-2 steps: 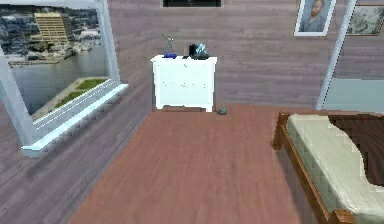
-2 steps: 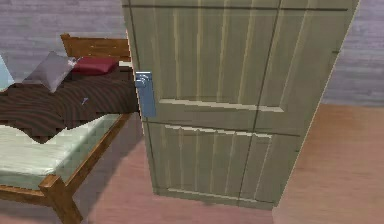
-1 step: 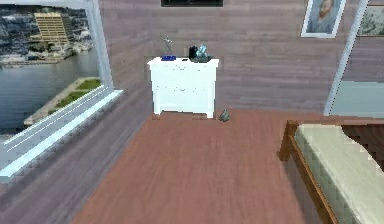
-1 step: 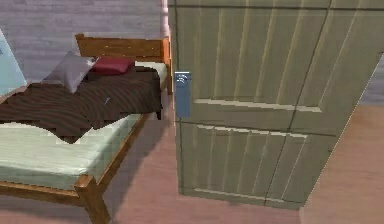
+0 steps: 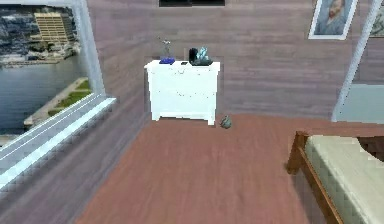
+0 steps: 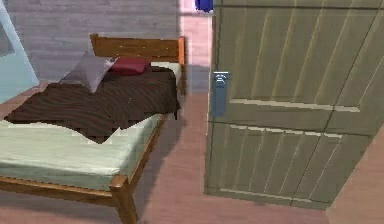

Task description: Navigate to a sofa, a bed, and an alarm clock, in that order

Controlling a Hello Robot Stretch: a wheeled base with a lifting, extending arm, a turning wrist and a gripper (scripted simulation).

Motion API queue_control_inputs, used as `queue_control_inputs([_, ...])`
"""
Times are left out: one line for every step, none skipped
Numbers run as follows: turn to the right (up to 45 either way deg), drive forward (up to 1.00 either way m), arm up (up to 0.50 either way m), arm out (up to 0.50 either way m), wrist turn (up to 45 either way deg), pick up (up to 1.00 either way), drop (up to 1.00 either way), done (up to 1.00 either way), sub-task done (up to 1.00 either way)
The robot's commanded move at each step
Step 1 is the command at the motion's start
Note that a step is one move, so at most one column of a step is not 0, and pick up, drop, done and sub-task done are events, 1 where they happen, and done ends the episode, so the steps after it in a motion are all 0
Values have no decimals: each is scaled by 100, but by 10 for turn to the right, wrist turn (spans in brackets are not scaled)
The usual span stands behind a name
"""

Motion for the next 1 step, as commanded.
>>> queue_control_inputs([150, 0, 0, 0, 0, 0, 0, 0, 0])
